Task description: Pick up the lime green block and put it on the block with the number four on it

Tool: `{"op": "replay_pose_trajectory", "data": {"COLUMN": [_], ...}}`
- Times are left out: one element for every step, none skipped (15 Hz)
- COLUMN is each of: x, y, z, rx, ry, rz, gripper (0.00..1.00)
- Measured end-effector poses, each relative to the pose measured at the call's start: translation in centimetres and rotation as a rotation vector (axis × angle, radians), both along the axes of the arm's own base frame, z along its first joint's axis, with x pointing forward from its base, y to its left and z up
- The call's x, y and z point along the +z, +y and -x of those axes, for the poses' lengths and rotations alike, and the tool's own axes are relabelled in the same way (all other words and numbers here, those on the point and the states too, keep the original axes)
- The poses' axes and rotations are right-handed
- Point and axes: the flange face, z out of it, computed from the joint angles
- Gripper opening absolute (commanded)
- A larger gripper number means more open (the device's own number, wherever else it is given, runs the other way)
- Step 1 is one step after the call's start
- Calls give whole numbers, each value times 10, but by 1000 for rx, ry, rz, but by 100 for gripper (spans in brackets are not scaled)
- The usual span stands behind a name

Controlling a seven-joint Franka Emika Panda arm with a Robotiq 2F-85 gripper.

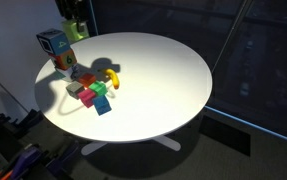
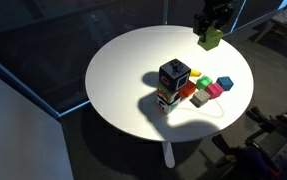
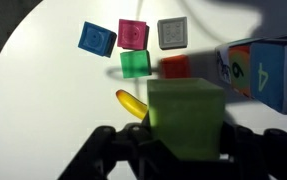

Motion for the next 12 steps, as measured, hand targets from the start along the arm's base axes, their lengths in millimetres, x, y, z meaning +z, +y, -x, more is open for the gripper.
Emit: {"op": "replay_pose_trajectory", "data": {"x": [4, 6, 9, 10, 11, 11, 11, 11, 11, 11, 11, 11], "y": [6, 12, 18, 24, 29, 35, 41, 46, 51, 56, 61, 67], "z": [1, 1, 1, 2, 2, 3, 3, 4, 5, 5, 6, 7], "rx": [10, 20, 30, 39, 47, 56, 66, 76, 86, 95, 105, 114], "ry": [-5, -10, -14, -17, -18, -18, -18, -18, -17, -17, -16, -16], "rz": [-2, -3, -5, -8, -12, -14, -15, -15, -16, -16, -16, -17], "gripper": [24, 24, 24, 24, 24, 24, 24, 24, 24, 24, 24, 24]}}
